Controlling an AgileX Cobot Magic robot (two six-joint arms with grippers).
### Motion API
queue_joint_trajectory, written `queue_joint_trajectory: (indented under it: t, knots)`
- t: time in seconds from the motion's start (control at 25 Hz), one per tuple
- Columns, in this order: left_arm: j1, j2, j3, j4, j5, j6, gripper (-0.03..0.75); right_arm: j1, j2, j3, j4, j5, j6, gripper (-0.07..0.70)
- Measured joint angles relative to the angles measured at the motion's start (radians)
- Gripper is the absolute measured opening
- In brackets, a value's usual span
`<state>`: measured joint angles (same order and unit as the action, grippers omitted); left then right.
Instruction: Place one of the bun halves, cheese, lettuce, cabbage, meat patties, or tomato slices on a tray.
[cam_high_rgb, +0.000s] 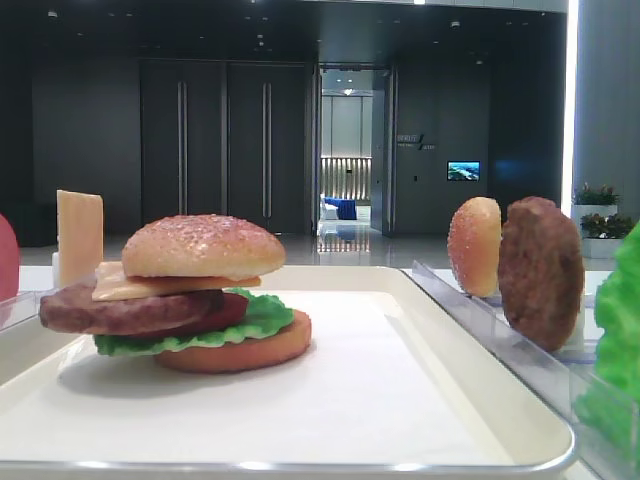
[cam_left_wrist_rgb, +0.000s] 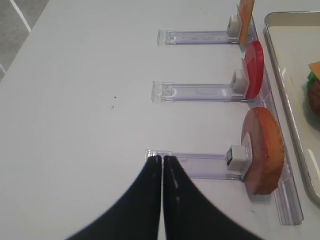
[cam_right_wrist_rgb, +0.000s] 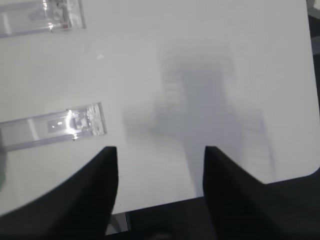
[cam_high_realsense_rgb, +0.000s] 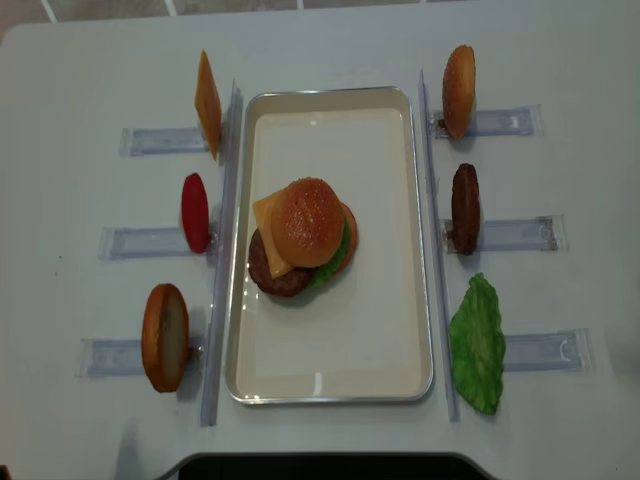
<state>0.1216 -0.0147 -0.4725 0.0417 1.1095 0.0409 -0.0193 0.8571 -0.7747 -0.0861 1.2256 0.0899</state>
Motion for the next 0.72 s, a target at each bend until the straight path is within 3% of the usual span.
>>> queue_joint_trajectory:
  t: [0.36, 0.72]
  knots:
    - [0.0, 0.0, 0.0, 0.0, 0.0, 0.0, -0.001, 0.0, -0.467, 0.163, -0.004, 0.001, -0.036, 0.37]
    - [0.0, 0.0, 0.0, 0.0, 0.0, 0.0, -0.001, 0.0, -0.567, 0.266, 0.048, -0.083, -0.09, 0.37]
